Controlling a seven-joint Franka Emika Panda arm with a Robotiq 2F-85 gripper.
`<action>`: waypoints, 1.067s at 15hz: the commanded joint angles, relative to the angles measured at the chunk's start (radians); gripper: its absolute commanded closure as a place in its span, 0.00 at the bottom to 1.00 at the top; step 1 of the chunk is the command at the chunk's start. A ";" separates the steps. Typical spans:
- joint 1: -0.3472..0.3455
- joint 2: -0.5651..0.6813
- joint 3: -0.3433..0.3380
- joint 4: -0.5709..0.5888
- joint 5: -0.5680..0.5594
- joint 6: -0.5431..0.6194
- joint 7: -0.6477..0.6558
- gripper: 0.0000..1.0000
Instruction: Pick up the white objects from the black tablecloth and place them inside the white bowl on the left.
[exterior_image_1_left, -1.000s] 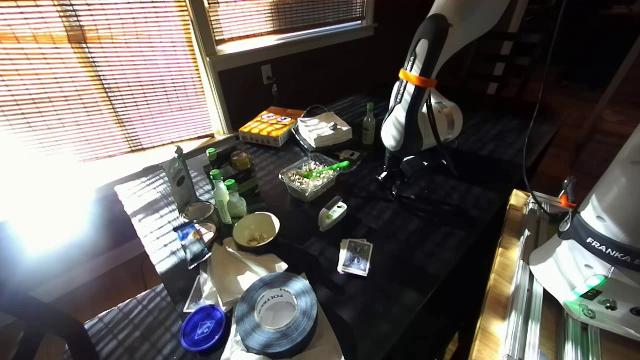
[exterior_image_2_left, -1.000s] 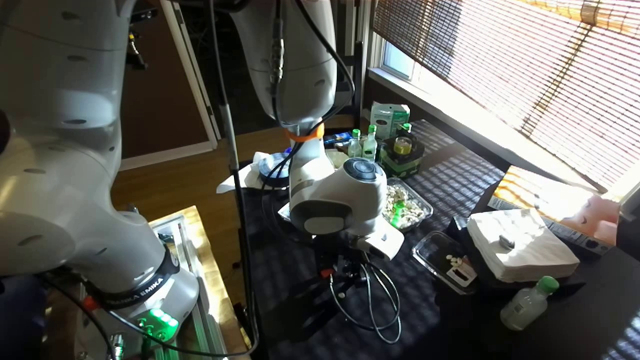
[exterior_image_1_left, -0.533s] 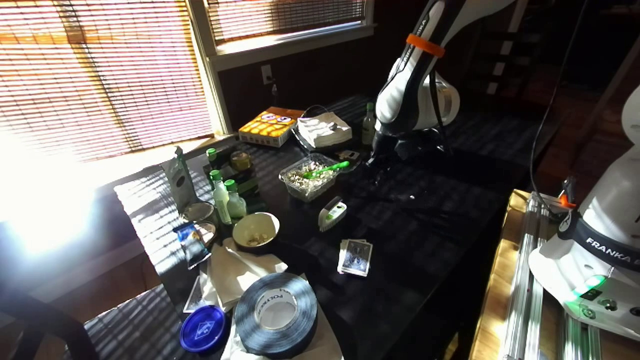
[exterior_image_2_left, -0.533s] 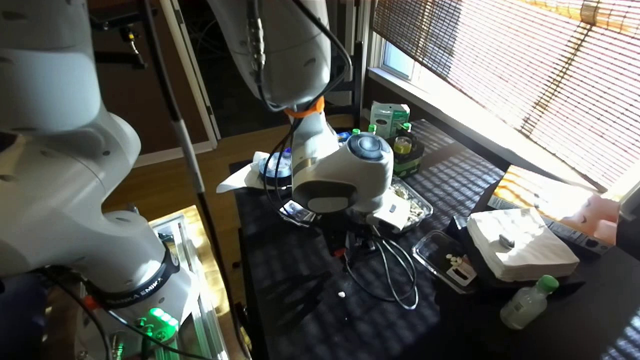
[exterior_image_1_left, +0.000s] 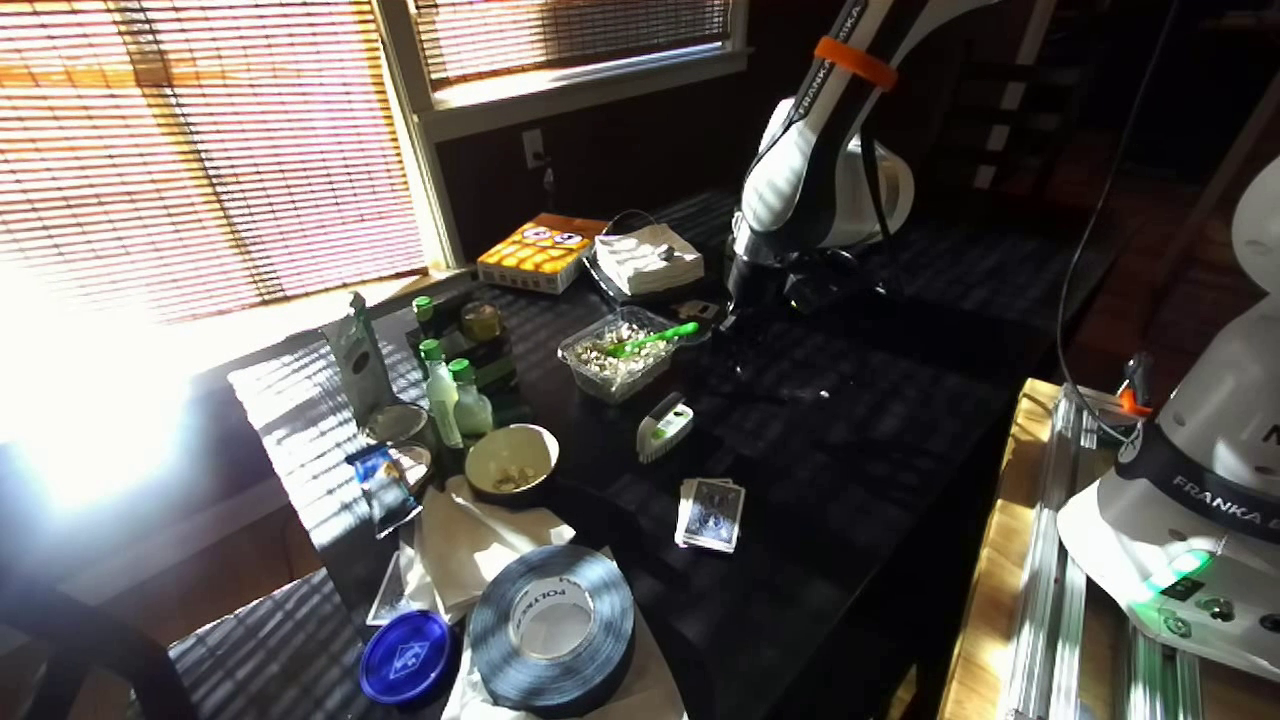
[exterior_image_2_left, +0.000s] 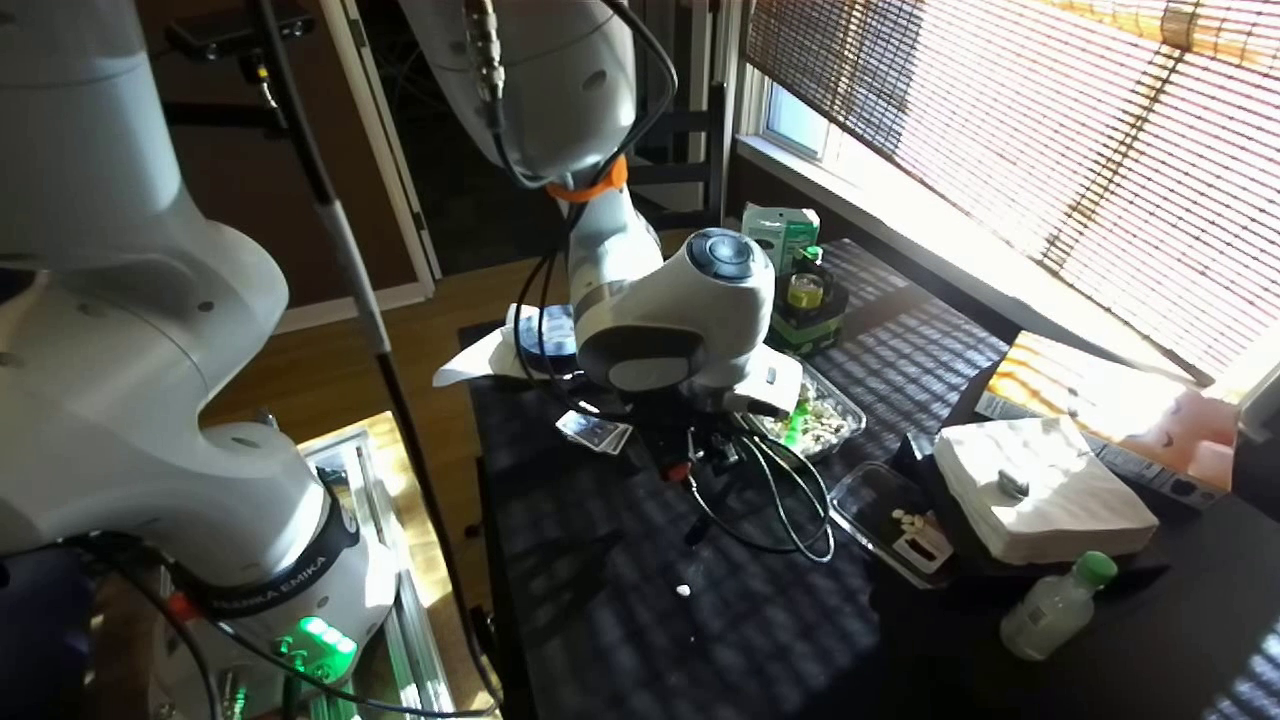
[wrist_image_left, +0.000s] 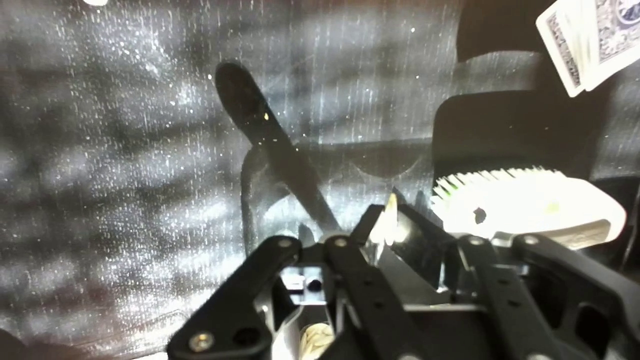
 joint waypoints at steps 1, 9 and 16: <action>0.134 -0.032 0.011 0.029 -0.002 0.057 -0.009 0.97; 0.473 0.045 0.031 0.281 -0.107 0.073 -0.047 0.97; 0.519 0.178 0.025 0.437 -0.197 0.044 -0.118 0.97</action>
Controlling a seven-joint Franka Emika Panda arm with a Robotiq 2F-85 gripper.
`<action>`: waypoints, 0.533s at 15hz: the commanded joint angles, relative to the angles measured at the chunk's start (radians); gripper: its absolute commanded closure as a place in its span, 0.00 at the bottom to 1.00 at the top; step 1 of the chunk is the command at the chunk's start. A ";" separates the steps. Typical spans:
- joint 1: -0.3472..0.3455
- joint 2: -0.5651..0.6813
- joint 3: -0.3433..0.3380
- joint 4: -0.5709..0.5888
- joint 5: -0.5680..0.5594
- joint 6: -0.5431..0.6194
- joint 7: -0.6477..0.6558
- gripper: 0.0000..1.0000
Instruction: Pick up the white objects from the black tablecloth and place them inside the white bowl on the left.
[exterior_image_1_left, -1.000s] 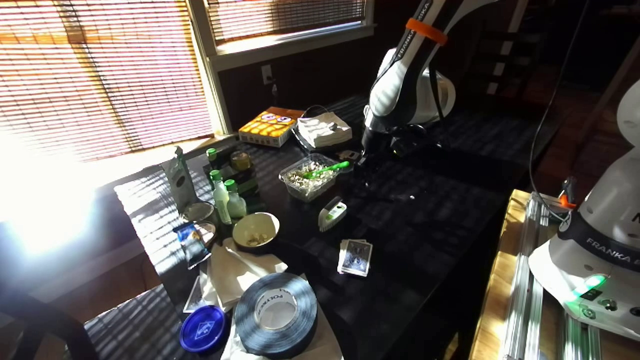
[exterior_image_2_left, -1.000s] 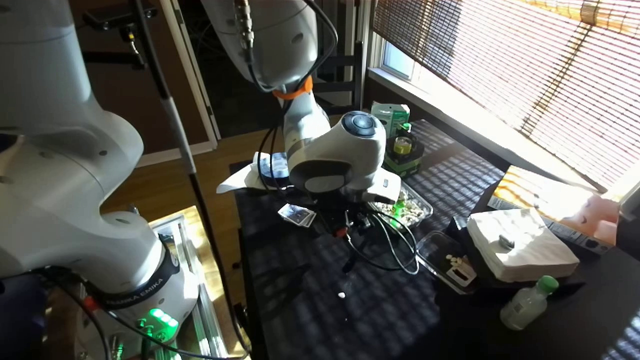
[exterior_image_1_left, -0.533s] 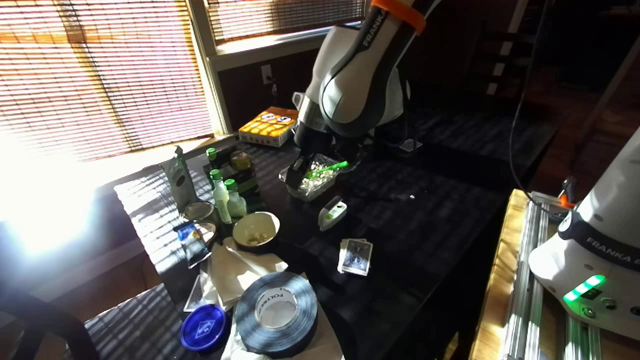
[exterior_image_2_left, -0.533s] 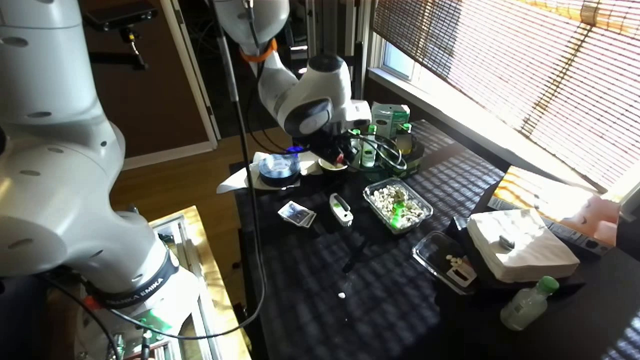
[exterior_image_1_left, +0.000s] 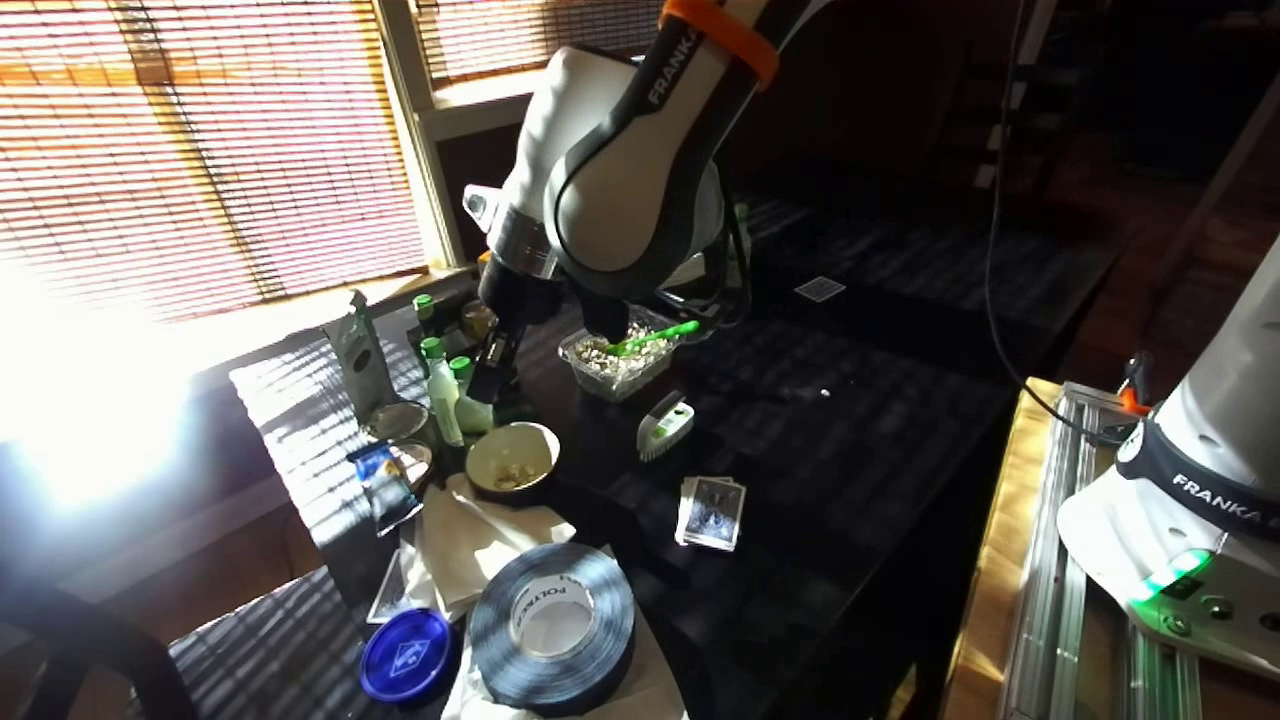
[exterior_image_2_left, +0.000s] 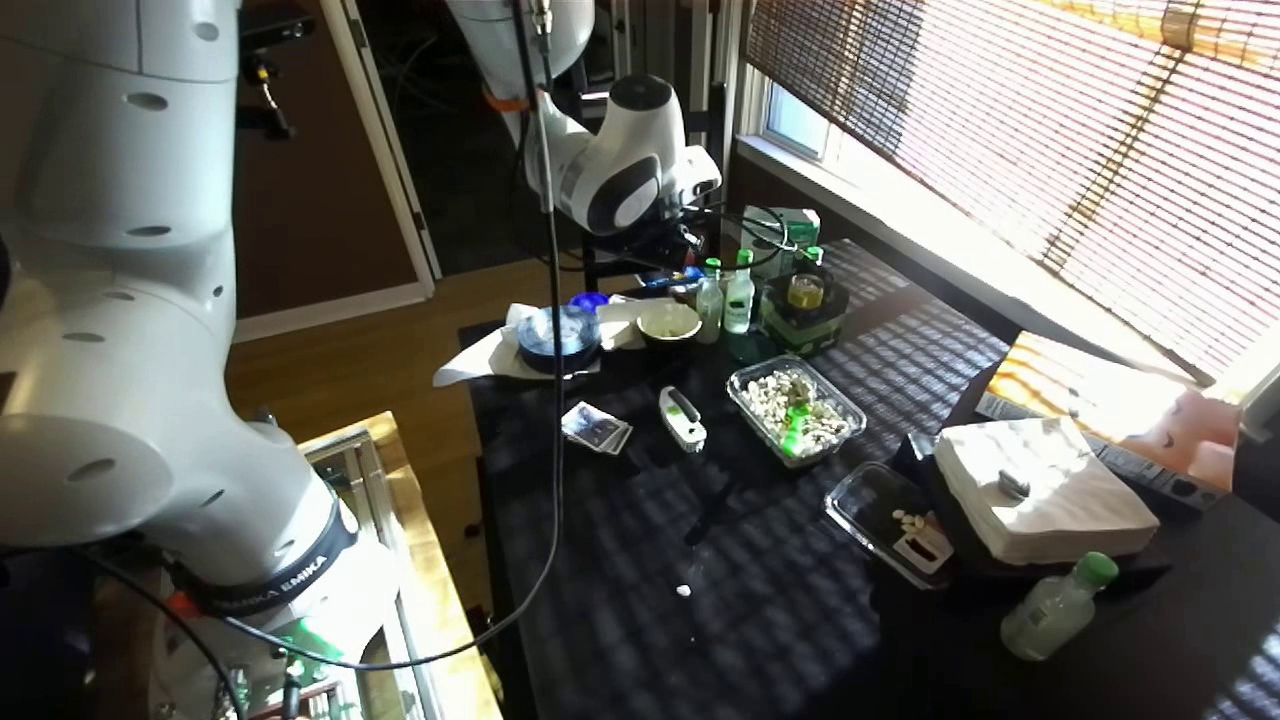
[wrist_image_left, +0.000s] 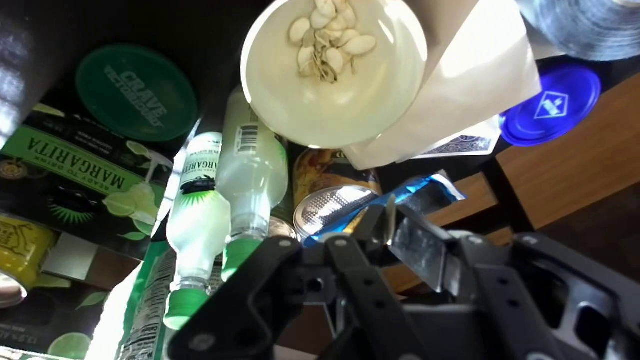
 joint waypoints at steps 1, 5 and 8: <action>0.013 0.079 -0.027 0.086 -0.057 -0.035 -0.023 0.97; -0.004 0.090 -0.026 0.100 -0.066 -0.067 -0.039 0.56; -0.029 0.071 -0.010 0.081 -0.055 -0.083 -0.061 0.36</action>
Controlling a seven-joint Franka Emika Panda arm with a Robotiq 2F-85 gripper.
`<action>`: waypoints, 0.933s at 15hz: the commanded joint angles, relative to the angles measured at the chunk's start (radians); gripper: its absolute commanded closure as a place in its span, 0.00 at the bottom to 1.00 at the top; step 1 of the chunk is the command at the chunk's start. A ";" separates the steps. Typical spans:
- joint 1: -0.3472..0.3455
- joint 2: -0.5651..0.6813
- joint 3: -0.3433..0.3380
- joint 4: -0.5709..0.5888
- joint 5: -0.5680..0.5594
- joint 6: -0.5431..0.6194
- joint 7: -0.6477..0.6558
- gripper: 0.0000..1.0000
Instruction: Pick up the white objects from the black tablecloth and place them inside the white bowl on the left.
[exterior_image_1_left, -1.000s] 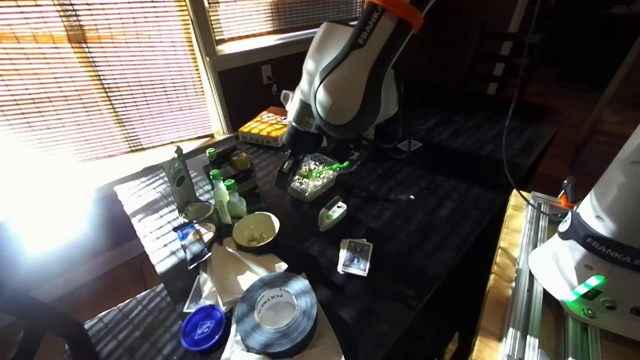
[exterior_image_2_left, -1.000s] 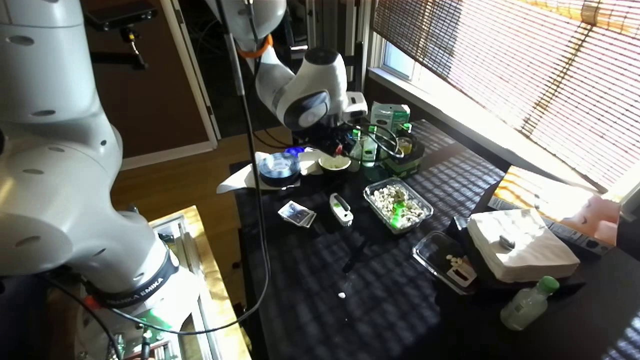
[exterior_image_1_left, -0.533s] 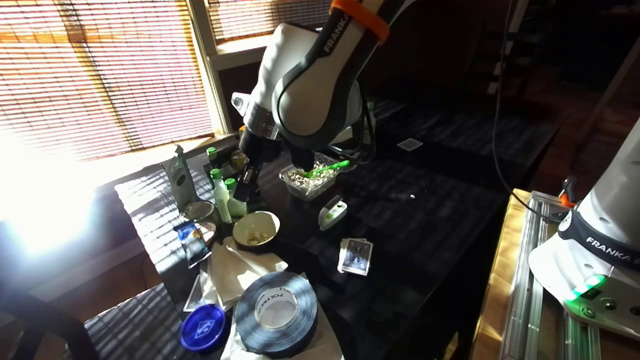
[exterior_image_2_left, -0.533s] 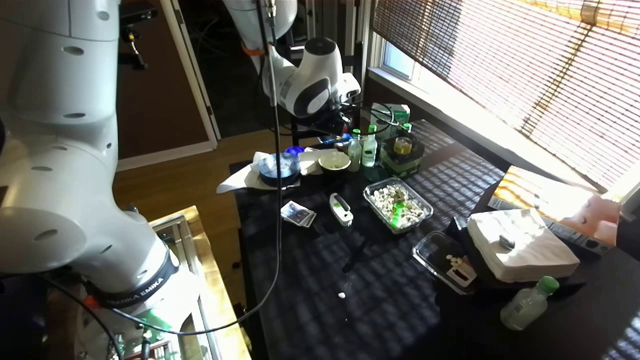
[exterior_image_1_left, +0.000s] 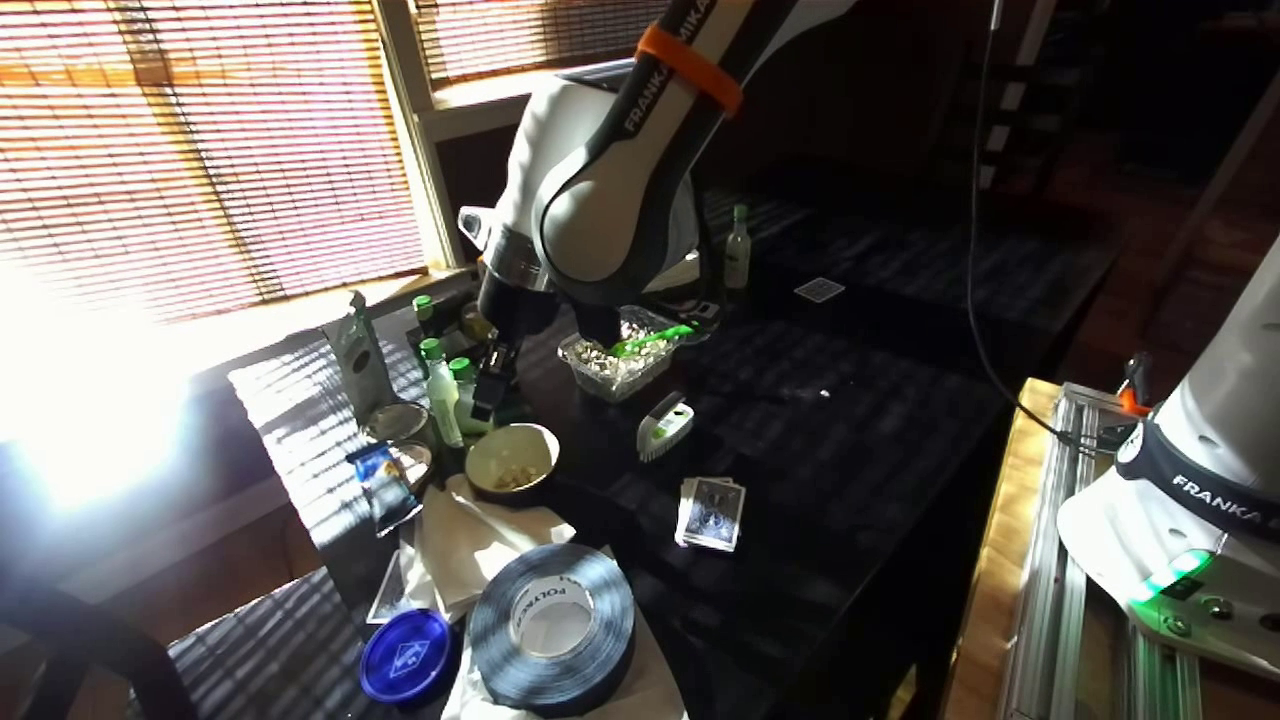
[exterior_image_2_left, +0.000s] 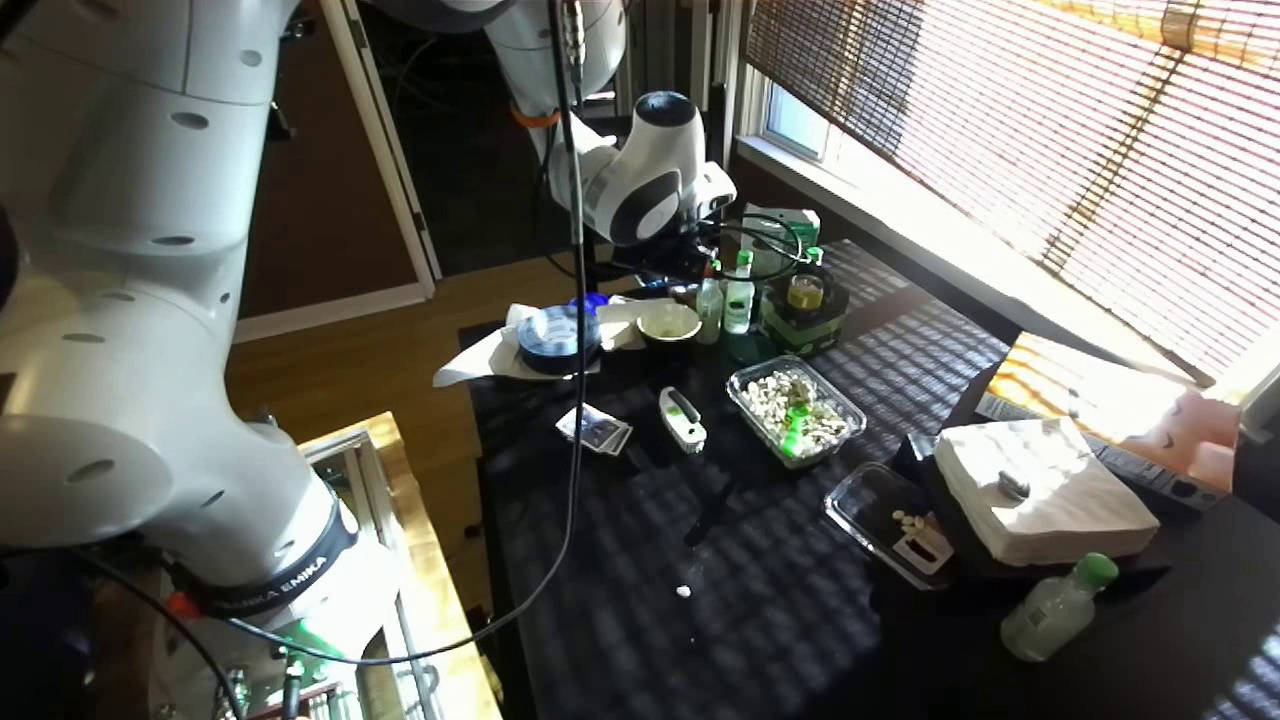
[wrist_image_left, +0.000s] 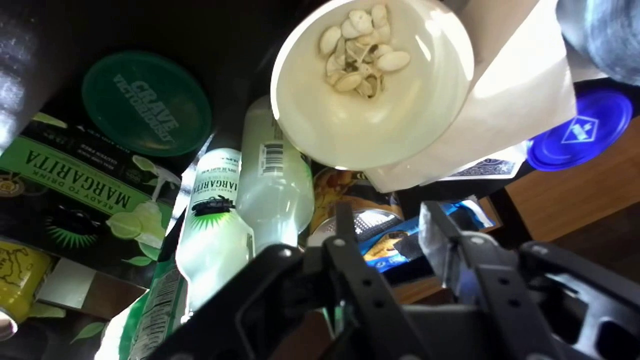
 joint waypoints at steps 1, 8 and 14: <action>-0.038 -0.019 0.021 -0.014 -0.011 -0.032 -0.033 0.28; -0.072 -0.253 -0.185 -0.331 0.010 0.019 0.055 0.00; 0.046 -0.406 -0.597 -0.588 -0.189 0.014 0.247 0.00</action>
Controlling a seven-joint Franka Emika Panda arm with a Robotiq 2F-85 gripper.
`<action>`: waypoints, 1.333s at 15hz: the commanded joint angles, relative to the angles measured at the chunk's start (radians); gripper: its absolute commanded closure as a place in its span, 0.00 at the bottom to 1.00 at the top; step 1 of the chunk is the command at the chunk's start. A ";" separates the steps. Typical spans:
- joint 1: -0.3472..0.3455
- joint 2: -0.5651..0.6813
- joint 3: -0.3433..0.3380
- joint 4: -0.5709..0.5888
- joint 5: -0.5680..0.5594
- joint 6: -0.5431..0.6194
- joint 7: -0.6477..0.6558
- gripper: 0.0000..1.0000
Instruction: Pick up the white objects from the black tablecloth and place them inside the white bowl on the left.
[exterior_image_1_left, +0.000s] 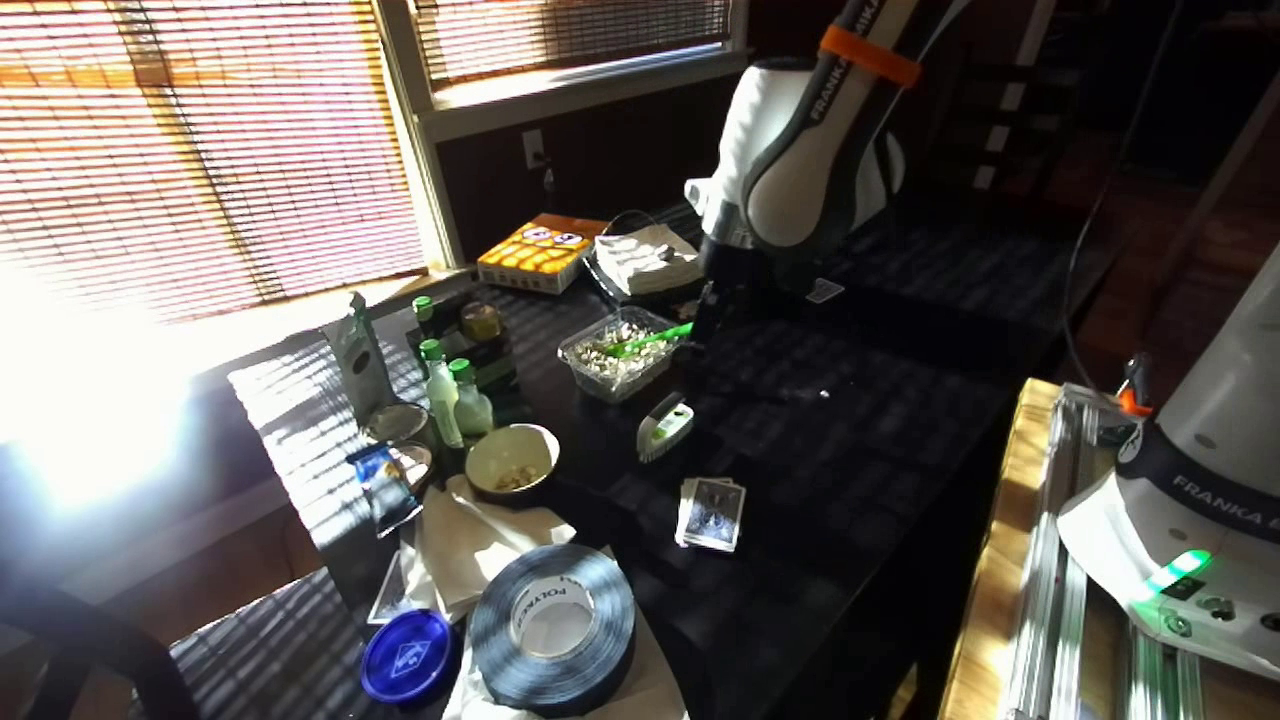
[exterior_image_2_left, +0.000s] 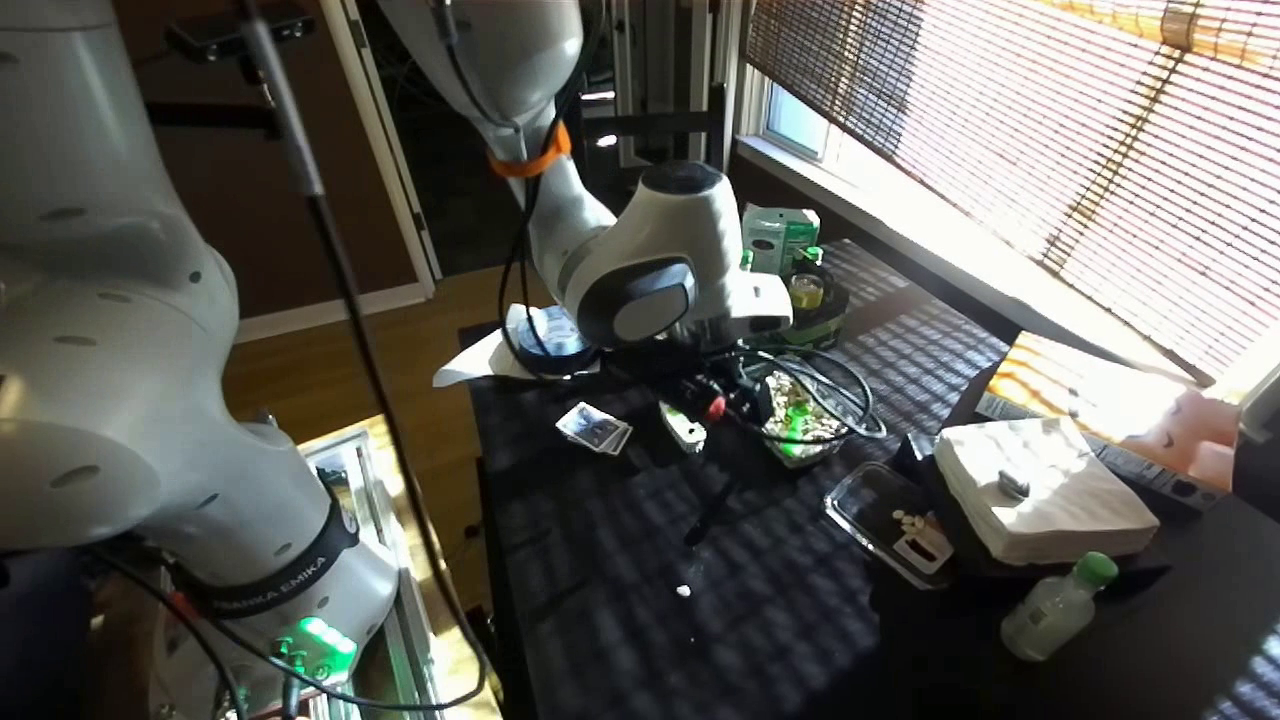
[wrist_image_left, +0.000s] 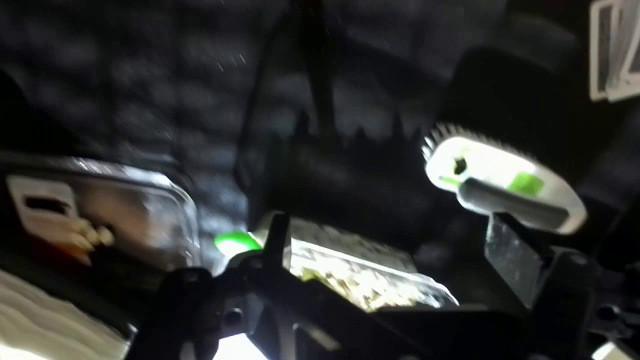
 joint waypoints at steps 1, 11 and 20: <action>0.122 -0.074 -0.280 -0.126 -0.217 -0.049 0.190 0.00; 0.006 0.004 -0.024 -0.154 0.256 0.156 0.297 0.00; -0.185 0.098 0.007 -0.129 0.319 0.032 0.366 0.00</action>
